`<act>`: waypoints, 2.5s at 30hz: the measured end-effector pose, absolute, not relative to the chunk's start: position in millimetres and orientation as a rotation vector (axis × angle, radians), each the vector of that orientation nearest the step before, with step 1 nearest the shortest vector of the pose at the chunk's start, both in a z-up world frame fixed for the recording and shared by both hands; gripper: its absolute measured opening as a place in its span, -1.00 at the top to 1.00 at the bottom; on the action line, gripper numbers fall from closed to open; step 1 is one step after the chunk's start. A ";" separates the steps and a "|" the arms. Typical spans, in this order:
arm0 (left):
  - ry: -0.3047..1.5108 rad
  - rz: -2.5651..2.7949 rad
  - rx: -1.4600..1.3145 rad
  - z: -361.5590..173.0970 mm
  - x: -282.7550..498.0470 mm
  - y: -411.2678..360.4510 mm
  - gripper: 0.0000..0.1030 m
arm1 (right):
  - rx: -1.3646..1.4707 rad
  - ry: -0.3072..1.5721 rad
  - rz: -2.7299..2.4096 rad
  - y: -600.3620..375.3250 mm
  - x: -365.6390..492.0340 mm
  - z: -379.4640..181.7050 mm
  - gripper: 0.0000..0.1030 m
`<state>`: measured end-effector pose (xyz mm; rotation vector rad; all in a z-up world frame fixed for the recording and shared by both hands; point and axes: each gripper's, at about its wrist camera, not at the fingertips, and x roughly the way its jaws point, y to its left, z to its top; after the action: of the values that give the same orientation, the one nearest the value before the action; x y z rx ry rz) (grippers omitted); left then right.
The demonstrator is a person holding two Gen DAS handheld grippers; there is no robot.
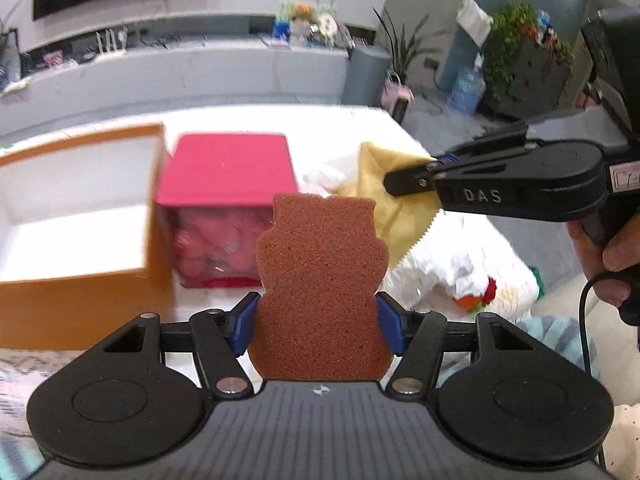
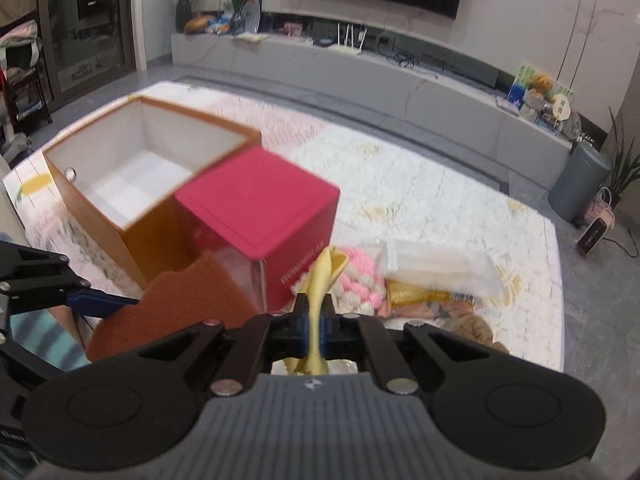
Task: Organize soft objects
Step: 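Carry the sponge into the orange box and release while the right tool drops the yellow cloth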
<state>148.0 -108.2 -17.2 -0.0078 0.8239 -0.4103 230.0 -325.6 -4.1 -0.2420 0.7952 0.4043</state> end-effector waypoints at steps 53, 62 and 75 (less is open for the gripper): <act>1.047 -0.043 0.140 -50.4 288.1 112.0 -0.33 | -0.023 1.060 0.691 -34.0 352.0 -65.7 0.95; 1.055 -0.037 0.189 -62.1 286.9 109.3 -0.51 | -0.025 1.106 0.734 -26.2 354.0 -84.3 0.83; 1.009 -0.054 0.076 -46.2 280.4 121.7 -0.73 | -0.066 1.039 0.701 -33.3 341.1 -71.4 0.14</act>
<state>280.4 121.7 -46.2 0.0764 1.0092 -0.0545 341.1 -33.3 -71.4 -0.0660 1.0395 0.7012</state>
